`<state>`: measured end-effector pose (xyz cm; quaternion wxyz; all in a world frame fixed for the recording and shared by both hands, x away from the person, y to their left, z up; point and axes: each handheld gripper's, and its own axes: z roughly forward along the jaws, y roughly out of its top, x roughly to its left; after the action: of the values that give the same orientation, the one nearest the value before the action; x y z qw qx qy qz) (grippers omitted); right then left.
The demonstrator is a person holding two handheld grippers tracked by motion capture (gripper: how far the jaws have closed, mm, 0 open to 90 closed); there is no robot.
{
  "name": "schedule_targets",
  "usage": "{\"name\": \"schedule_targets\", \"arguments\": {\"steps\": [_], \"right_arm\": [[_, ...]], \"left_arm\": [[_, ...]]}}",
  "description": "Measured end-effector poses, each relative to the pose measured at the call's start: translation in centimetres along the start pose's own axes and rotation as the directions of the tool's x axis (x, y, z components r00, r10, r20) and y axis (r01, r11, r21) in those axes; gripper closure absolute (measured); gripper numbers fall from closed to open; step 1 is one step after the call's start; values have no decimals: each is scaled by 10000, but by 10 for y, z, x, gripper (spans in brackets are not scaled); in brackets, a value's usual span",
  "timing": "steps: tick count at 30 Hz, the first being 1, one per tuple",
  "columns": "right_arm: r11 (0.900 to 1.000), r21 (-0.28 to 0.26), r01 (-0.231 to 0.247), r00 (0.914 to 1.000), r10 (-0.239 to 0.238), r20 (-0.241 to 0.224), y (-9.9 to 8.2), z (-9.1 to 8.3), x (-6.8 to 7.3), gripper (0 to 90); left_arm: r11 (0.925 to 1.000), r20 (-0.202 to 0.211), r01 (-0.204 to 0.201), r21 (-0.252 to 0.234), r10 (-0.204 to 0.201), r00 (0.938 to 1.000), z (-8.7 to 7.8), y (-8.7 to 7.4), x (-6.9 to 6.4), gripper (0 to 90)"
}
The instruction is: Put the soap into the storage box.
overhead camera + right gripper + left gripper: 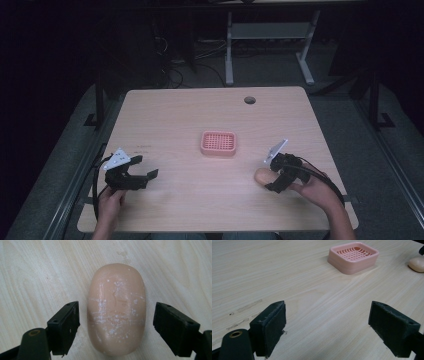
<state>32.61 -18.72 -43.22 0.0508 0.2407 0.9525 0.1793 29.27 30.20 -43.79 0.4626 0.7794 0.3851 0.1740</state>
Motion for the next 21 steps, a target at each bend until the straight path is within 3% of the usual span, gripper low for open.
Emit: {"name": "schedule_targets", "arguments": {"steps": [21], "right_arm": [[9973, 728, 122, 9999, -114, -113, 10, 17, -3, 248]], "left_arm": [[10000, -14, 48, -23, -48, 10000, -1, 0, 0, 142]]}}
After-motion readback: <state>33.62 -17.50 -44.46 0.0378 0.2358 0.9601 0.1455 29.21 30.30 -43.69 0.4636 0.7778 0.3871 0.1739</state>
